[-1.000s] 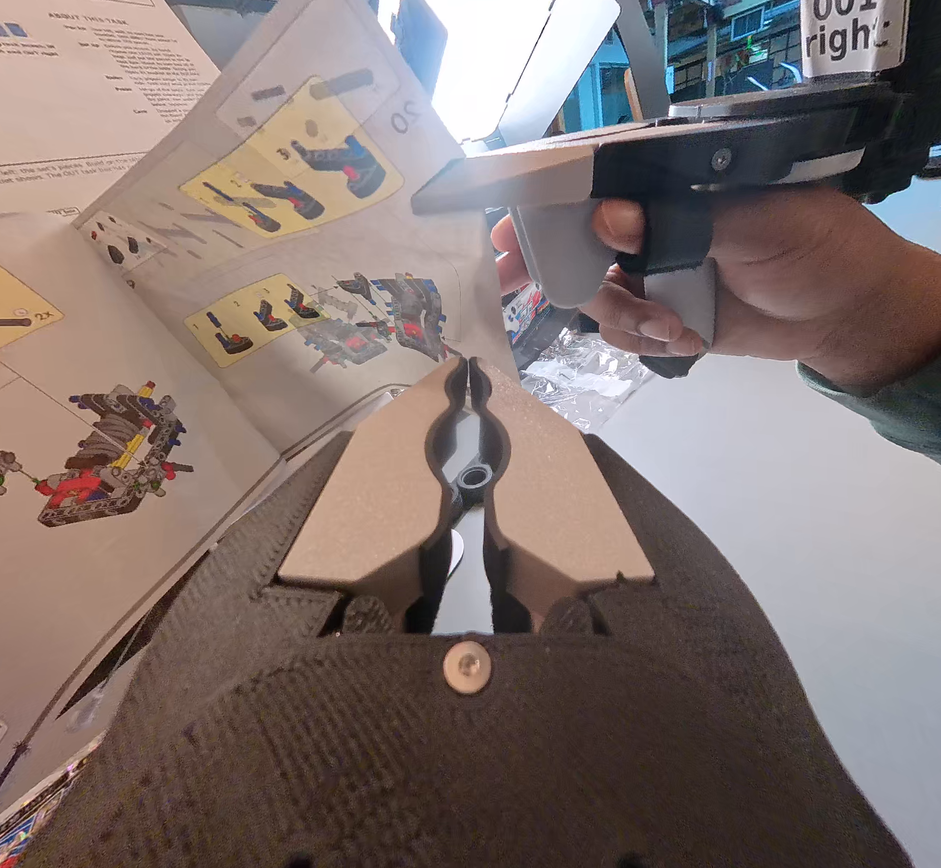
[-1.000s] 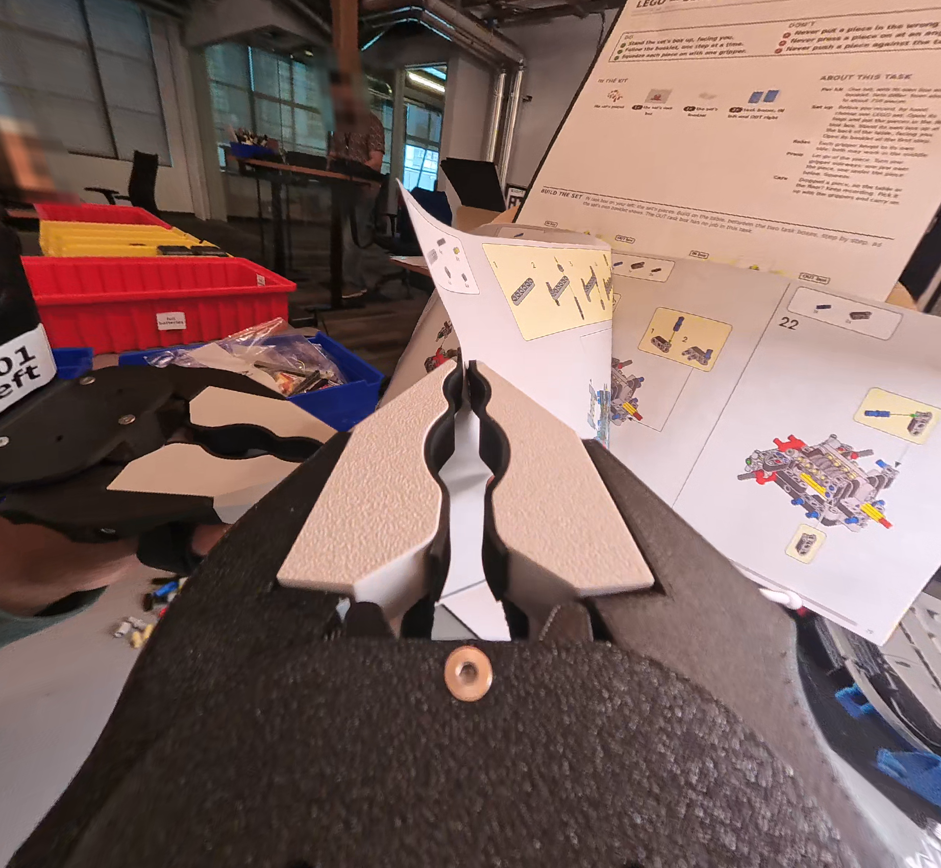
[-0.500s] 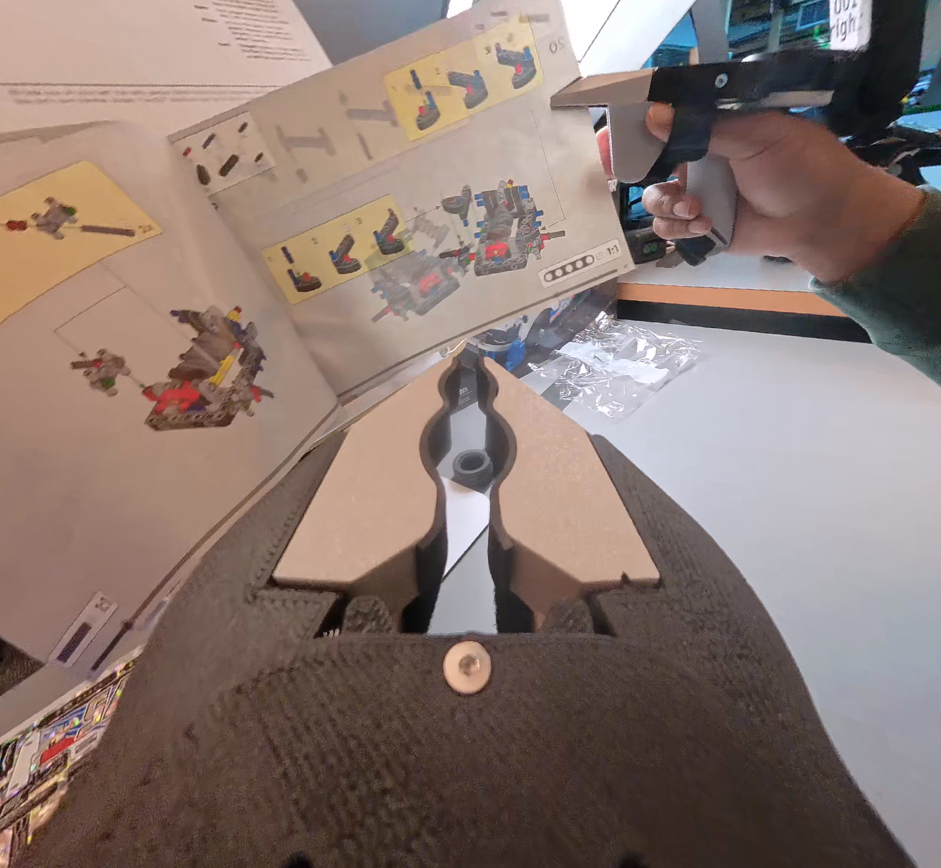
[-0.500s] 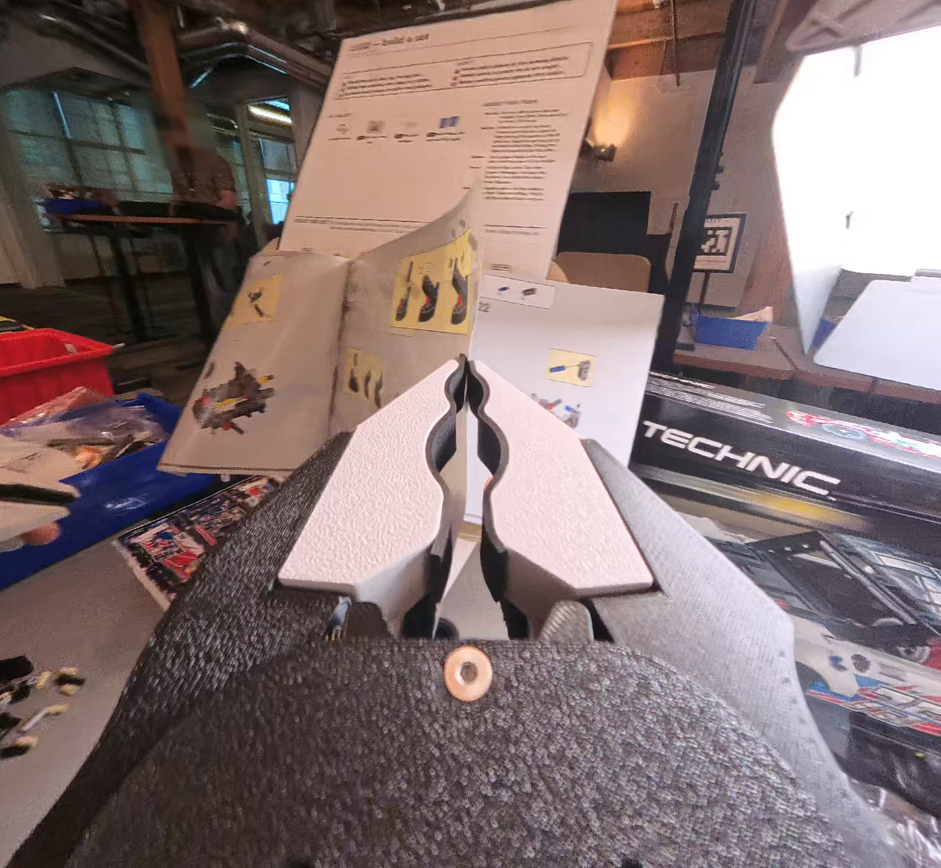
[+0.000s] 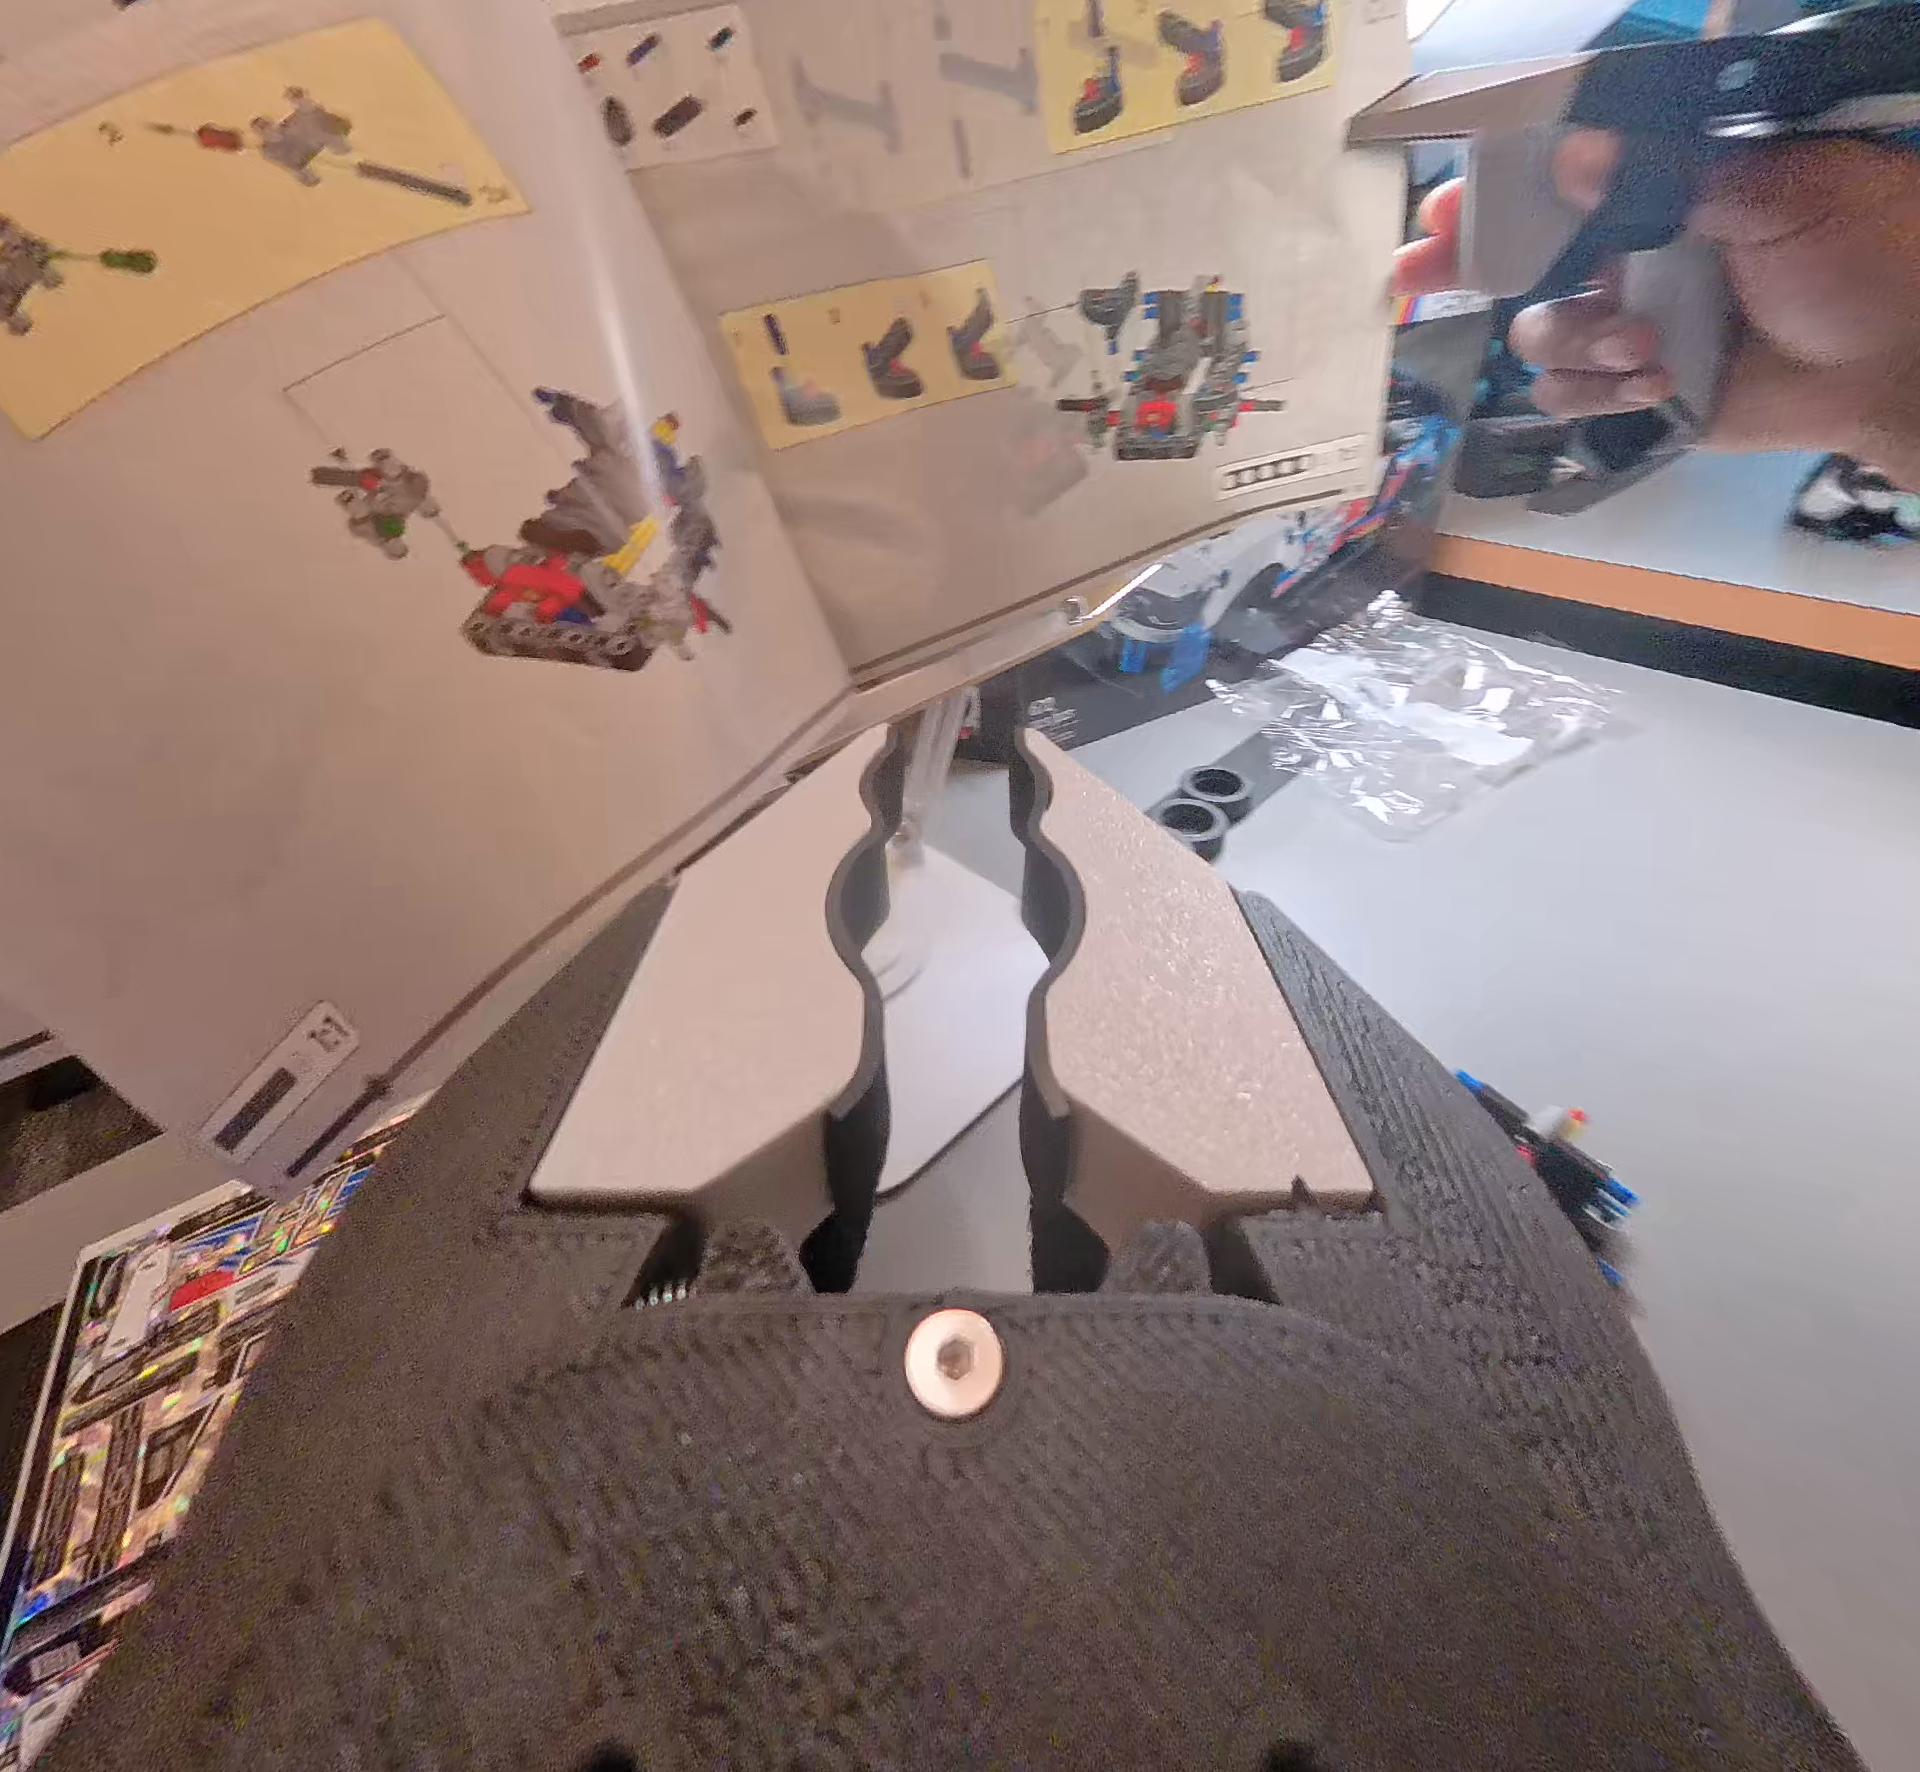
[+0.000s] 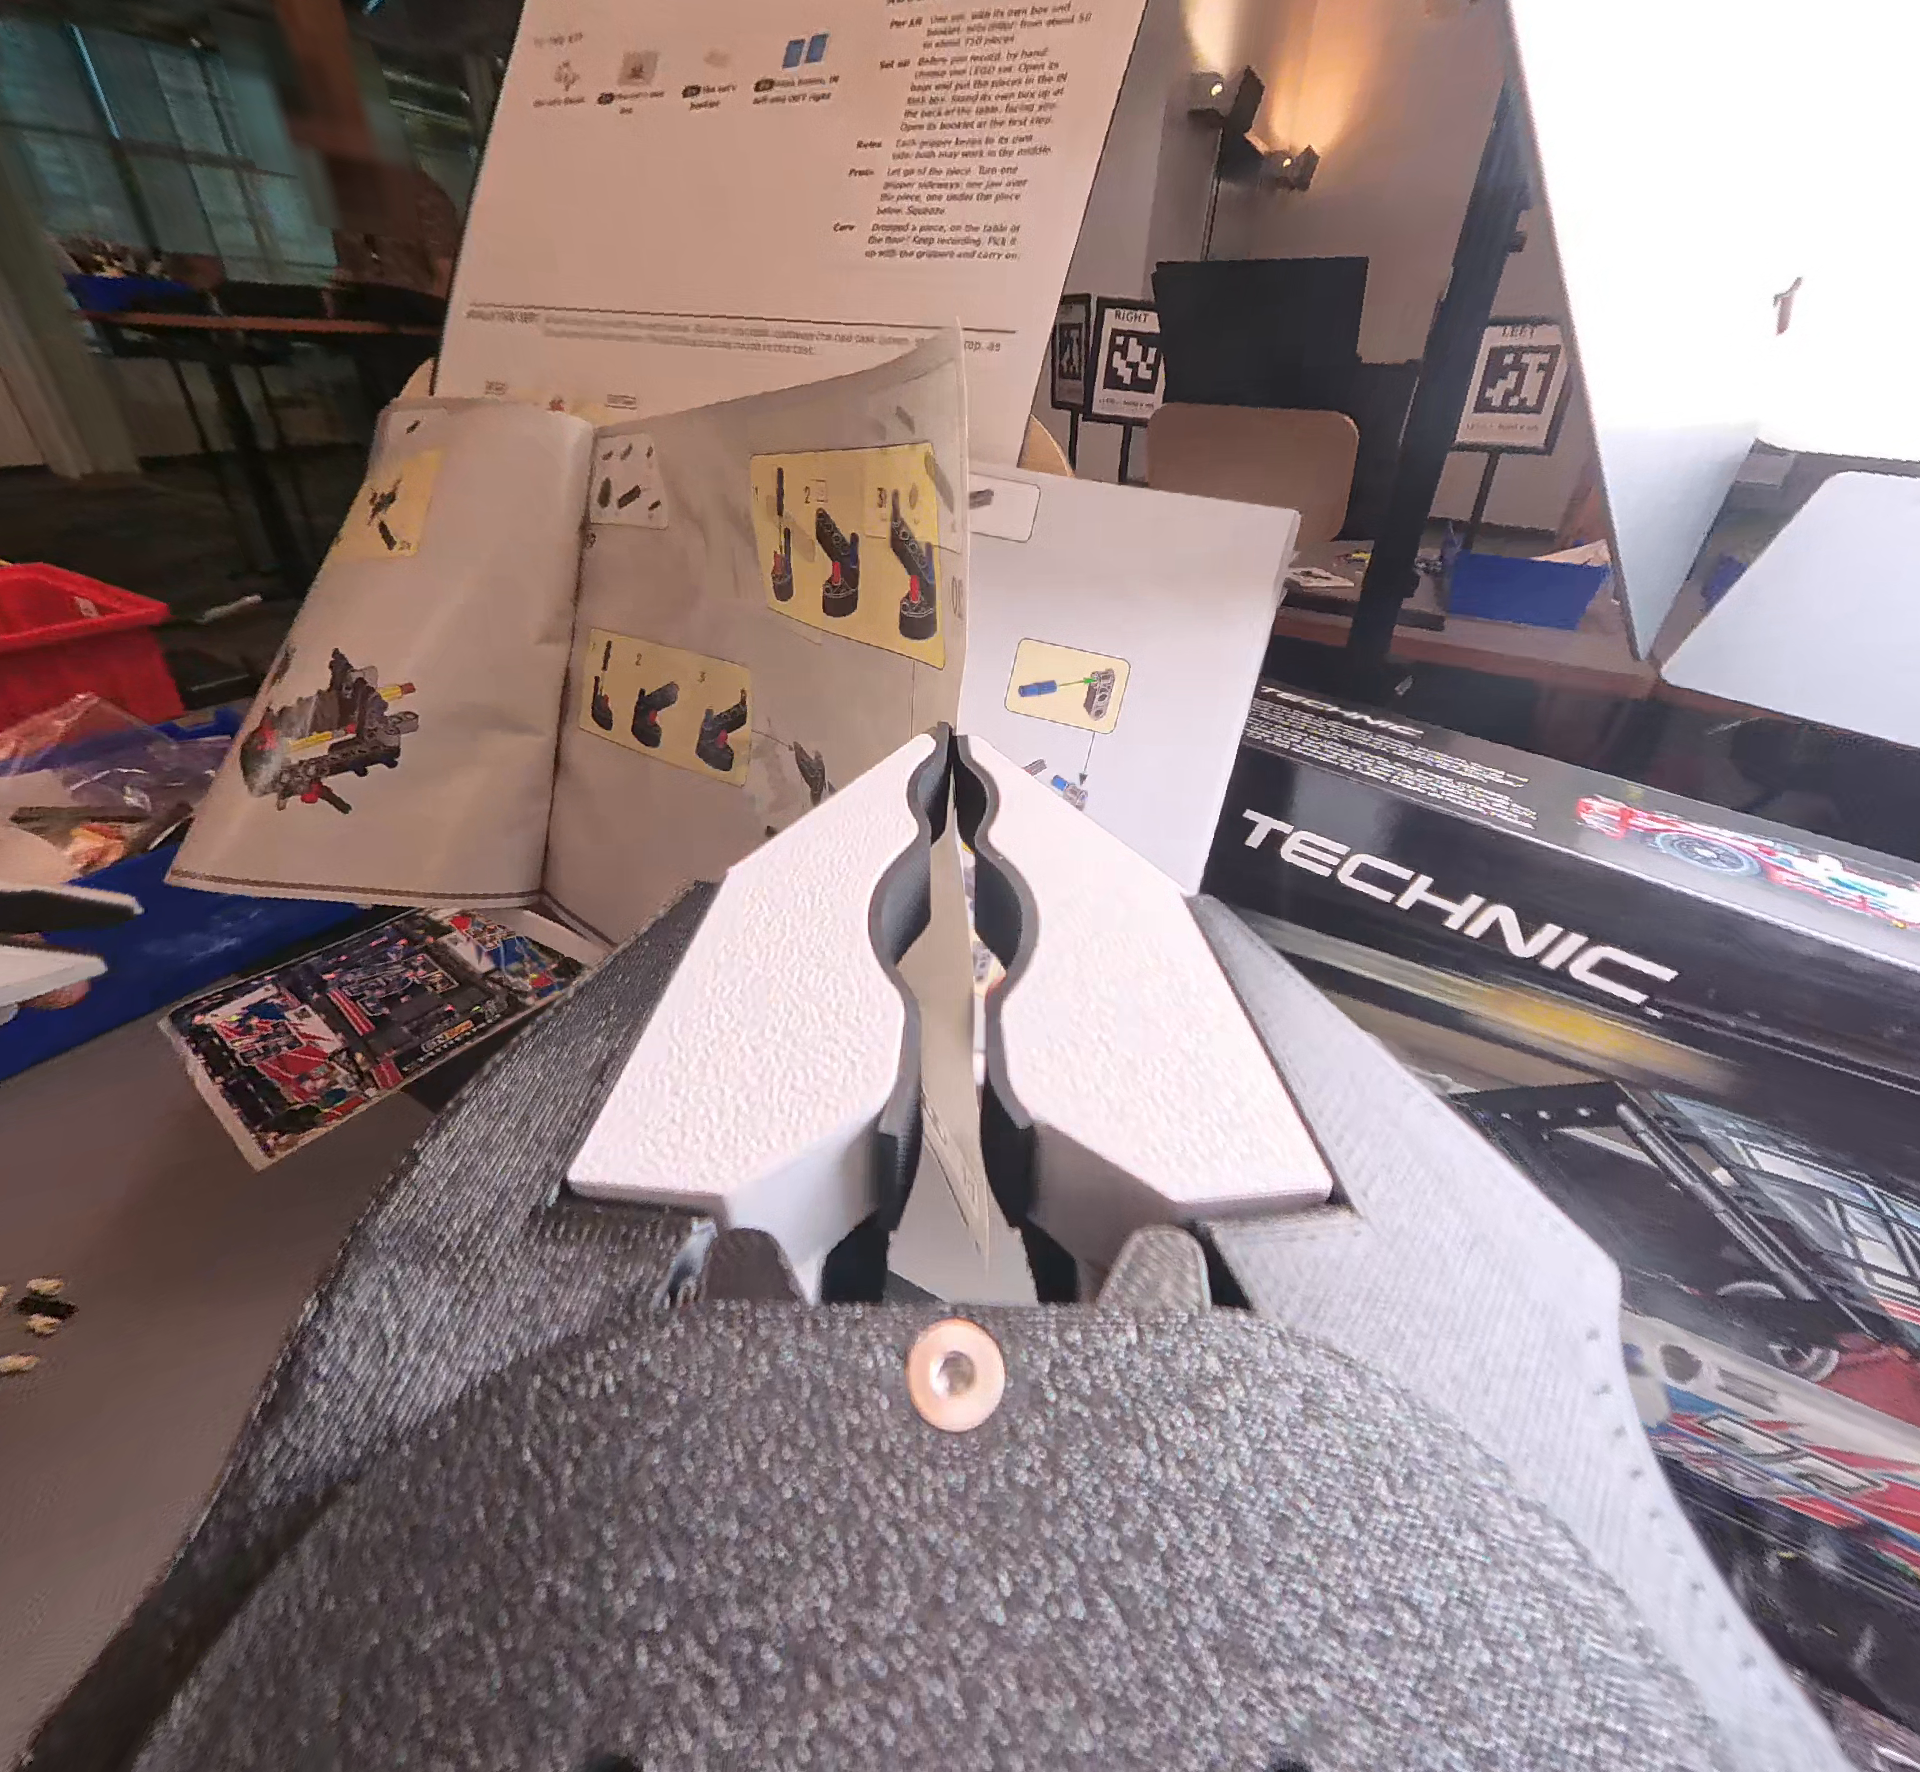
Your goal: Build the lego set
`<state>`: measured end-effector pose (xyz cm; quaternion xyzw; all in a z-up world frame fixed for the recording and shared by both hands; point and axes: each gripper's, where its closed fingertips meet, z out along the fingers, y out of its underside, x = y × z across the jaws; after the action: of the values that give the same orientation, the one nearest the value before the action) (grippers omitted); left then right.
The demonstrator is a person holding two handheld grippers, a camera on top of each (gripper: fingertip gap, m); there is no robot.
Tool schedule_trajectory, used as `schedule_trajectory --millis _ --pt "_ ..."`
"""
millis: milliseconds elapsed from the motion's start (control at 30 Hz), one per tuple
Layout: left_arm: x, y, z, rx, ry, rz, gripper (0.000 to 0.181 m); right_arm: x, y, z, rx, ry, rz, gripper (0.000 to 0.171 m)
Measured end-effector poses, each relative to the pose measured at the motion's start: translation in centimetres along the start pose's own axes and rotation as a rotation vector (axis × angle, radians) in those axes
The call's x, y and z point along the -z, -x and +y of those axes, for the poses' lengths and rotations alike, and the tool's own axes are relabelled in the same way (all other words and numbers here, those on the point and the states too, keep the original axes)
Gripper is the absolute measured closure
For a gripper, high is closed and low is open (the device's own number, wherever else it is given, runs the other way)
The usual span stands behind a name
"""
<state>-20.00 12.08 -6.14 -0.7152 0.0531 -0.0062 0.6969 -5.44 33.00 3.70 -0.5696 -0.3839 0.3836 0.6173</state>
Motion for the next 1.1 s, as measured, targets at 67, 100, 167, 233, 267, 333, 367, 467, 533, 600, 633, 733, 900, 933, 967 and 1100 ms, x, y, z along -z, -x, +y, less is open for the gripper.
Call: schedule_trajectory --millis 67,100,167,233,267,333,367,467,533,600,633,733,900,933,967,1100 --pt "-0.9 1.4 0.6 0.024 0.012 -0.04 0.161 -0.4 -0.6 0.0 0.0 0.015 0.006 0.171" --pt "-1.3 2.2 0.9 0.043 0.017 -0.061 0.16 -0.6 -0.8 0.0 -0.009 0.021 0.005 0.171" --pt "-1.8 4.1 1.4 0.084 0.021 -0.121 0.16 -0.9 -1.3 0.0 -0.029 0.034 -0.004 0.171" --pt "-2.1 6.1 1.8 0.128 0.019 -0.178 0.161 -1.1 -1.6 -0.1 -0.039 0.042 -0.016 0.171" --pt "-2.3 7.0 2.0 0.143 0.023 -0.203 0.161 -1.1 -1.7 -0.1 -0.041 0.05 -0.022 0.171" --pt "-2.8 8.8 2.2 0.145 0.038 -0.246 0.162 -1.2 -1.8 0.0 -0.035 0.056 -0.025 0.171" --pt "-3.1 9.5 2.2 0.147 0.049 -0.259 0.163 -1.2 -1.8 0.1 -0.027 0.059 -0.025 0.171" --pt "-4.0 11.5 2.5 0.169 0.102 -0.291 0.167 -1.2 -1.8 0.5 -0.008 0.064 -0.023 0.171" --pt "-4.6 12.6 3.0 0.165 0.141 -0.317 0.175 -1.3 -2.0 0.6 0.0 0.065 -0.022 0.171" --pt "-4.8 13.3 3.1 0.132 0.158 -0.345 0.181 -1.3 -2.1 0.7 0.005 0.06 -0.022 0.171" --pt "-4.9 13.4 3.1 0.127 0.165 -0.346 0.181 -1.3 -2.2 0.7 0.008 0.058 -0.022 0.171" --pt "-4.9 13.4 3.1 0.136 0.185 -0.354 0.181 -1.4 -2.5 0.9 0.012 0.056 -0.014 0.171" --pt "-4.5 14.1 3.7 0.16 0.189 -0.41 0.181 -1.4 -2.6 0.9 0.004 0.051 -0.02 0.171" --pt "-4.4 14.3 3.9 0.167 0.194 -0.417 0.181 -1.4 -2.5 0.9 0.006 0.054 -0.024 0.171" --pt "-4.4 14.4 4.1 0.166 0.203 -0.424 0.181 -1.3 -2.4 0.8 0.005 0.056 -0.031 0.171" --pt "-4.0 14.4 4.4 0.163 0.229 -0.43 0.181 -0.1 -0.1 -0.1 0.0 0.046 -0.109 0.171"
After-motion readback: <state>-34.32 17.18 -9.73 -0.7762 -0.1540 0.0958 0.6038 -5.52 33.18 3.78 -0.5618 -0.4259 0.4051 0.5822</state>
